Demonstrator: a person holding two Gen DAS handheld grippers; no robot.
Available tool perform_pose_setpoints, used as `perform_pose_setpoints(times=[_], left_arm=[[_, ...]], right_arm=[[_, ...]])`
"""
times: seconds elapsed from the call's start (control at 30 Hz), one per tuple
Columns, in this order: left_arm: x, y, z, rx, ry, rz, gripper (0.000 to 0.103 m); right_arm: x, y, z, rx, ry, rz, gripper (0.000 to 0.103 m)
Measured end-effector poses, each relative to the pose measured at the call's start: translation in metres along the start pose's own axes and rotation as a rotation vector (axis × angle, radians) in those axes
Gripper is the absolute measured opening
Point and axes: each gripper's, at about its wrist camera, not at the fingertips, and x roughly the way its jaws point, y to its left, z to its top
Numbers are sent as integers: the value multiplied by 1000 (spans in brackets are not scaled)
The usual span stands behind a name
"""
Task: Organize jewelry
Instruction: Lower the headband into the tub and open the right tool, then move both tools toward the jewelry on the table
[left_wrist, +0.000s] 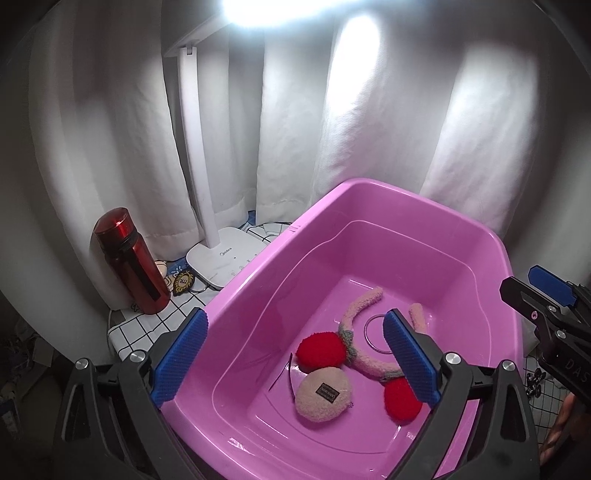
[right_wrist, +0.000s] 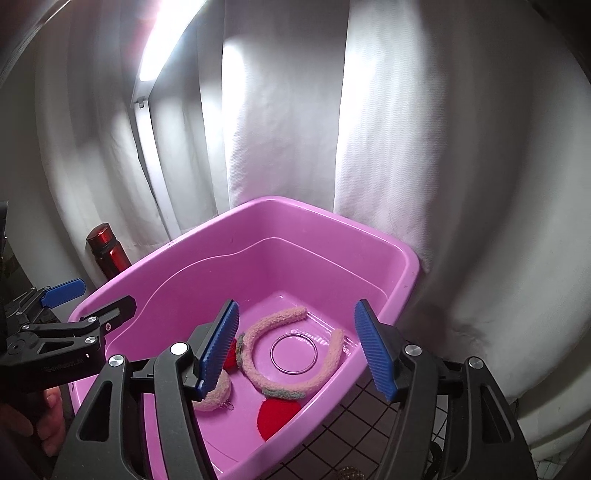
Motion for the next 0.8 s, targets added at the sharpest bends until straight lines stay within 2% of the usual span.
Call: perform_pose_setpoints(times=[0.23, 0.43, 0.63, 0.8], left_arm=[[-12, -10, -13, 21, 0, -1, 95], [-28, -30, -25, 72, 0, -32, 97], [-49, -63, -41, 90, 2, -112, 97], [-67, -103, -56, 132, -10, -187, 97]], right_arm=[[-22, -2, -20, 45, -18, 13, 65], [-58, -17, -50, 88, -36, -17, 66], [-101, -62, -103, 187, 5, -100, 67], [-139, -102, -144, 236, 50, -222, 67]])
